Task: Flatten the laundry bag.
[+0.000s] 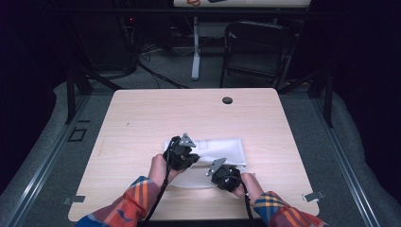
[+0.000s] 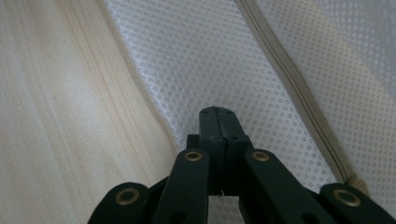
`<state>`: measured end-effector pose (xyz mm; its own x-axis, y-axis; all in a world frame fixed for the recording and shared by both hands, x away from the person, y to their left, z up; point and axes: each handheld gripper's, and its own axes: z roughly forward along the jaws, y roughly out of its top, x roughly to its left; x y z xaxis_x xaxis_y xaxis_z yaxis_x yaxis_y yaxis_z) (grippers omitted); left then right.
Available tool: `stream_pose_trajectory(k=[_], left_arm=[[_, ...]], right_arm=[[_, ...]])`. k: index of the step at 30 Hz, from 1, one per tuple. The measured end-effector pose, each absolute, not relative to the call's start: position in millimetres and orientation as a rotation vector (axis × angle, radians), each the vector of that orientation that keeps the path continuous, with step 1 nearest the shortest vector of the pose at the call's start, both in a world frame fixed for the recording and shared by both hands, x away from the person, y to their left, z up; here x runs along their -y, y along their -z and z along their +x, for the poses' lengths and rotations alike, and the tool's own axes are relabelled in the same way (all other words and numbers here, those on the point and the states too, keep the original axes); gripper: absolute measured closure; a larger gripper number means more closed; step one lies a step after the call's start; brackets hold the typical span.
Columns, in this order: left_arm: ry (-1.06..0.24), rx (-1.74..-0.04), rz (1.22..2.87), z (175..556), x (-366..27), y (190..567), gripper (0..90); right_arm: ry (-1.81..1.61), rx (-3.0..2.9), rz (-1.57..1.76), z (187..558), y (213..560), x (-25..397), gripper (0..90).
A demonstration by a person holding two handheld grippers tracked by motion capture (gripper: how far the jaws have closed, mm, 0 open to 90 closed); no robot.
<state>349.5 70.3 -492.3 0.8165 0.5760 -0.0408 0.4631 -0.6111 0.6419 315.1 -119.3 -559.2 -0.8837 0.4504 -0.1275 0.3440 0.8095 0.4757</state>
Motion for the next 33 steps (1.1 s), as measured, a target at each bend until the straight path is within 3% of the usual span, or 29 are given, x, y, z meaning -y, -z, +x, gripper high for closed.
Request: stream_pose_trajectory(k=[33], left_arm=[[-0.377,-0.773,2.337,372.6,-74.5,447.7,87.8]], right_arm=[[-0.644,-2.875,0.640,307.2,555.4,120.4,90.0]])
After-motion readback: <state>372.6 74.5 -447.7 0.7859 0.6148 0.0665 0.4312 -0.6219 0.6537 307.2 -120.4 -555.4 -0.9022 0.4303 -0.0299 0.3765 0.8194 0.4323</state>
